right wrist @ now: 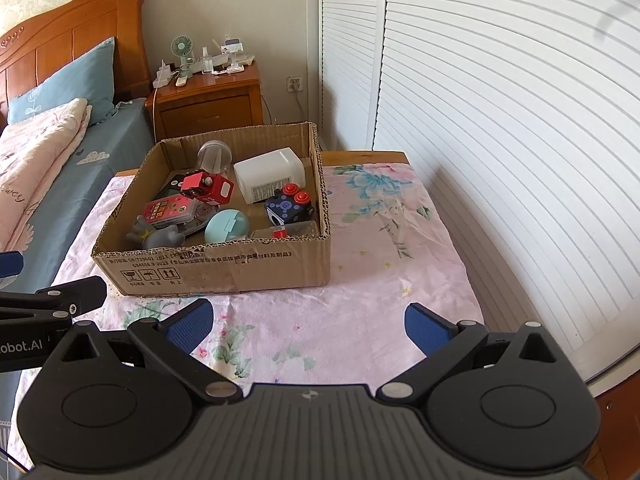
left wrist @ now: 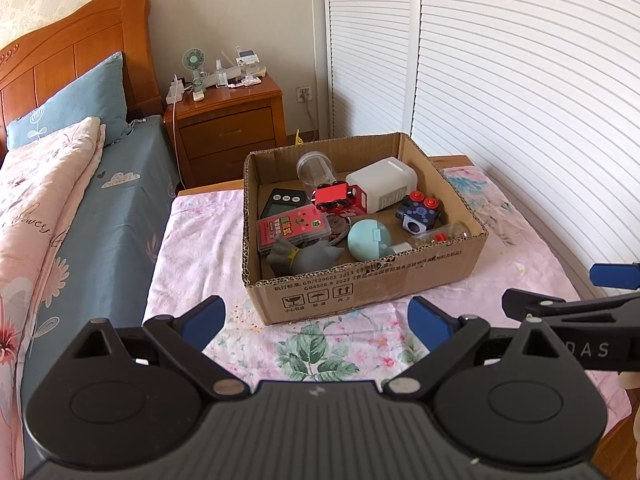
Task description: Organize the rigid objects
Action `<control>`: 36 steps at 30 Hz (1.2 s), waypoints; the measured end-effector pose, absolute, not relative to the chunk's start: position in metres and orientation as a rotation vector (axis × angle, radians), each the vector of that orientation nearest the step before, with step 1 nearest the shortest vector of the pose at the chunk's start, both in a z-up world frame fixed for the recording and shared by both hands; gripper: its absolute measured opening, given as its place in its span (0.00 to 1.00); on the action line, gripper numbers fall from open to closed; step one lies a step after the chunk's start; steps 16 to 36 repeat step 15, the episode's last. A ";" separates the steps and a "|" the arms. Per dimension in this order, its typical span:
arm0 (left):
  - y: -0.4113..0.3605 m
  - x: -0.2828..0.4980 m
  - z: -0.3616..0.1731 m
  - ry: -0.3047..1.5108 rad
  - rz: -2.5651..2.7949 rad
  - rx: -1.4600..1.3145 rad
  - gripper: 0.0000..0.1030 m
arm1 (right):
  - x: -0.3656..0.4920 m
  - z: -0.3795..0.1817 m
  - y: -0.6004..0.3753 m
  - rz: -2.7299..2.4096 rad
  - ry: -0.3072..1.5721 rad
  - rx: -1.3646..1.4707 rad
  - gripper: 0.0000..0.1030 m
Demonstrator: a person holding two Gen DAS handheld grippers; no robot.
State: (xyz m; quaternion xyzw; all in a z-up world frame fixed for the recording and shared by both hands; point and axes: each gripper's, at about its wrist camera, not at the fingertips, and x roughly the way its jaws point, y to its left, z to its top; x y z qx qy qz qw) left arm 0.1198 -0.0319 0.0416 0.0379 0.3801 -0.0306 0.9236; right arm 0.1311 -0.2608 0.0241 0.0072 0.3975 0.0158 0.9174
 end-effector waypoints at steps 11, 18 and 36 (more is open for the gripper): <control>-0.033 0.119 0.042 0.781 -0.064 0.077 0.95 | 0.130 0.025 -0.261 0.030 0.815 0.014 1.00; -0.033 0.119 0.042 0.782 -0.063 0.076 0.95 | 0.130 0.025 -0.261 0.029 0.814 0.012 1.00; -0.033 0.119 0.042 0.782 -0.063 0.076 0.95 | 0.130 0.025 -0.261 0.029 0.814 0.012 1.00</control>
